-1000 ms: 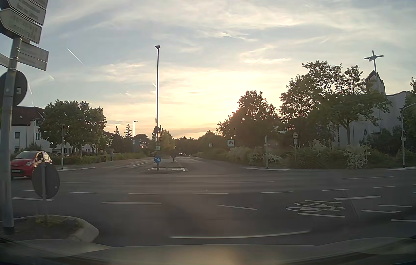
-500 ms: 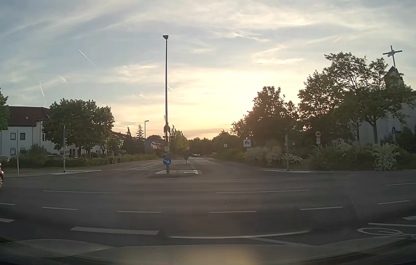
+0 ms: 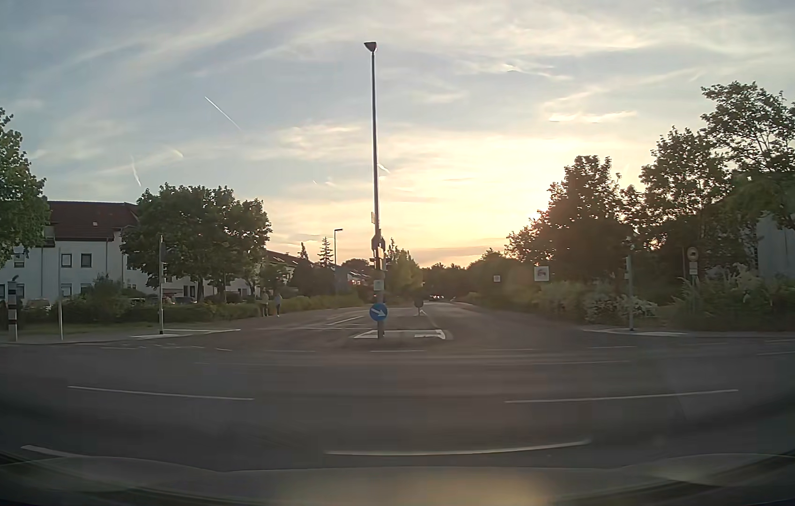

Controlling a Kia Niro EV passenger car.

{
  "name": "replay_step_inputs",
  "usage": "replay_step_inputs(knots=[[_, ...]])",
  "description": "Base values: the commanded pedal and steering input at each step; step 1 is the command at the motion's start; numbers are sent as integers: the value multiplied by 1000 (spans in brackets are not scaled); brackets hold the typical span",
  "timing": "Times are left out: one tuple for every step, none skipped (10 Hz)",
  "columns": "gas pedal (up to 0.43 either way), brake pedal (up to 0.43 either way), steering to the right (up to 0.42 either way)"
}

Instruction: Follow the waypoints while adhering to traffic rules and regulations

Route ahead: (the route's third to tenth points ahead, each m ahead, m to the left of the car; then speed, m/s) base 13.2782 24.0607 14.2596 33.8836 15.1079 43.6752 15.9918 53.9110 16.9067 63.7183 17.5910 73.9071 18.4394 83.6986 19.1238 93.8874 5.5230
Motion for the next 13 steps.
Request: replay_step_inputs(knots=[[87,0,-260],[87,0,-279],[87,0,-291],[87,0,-300],[87,0,-311],[87,0,-322],[87,0,-338],[87,0,-348],[87,0,-354],[87,0,-355],[110,0,-354],[130,0,-352],[157,0,-349]])
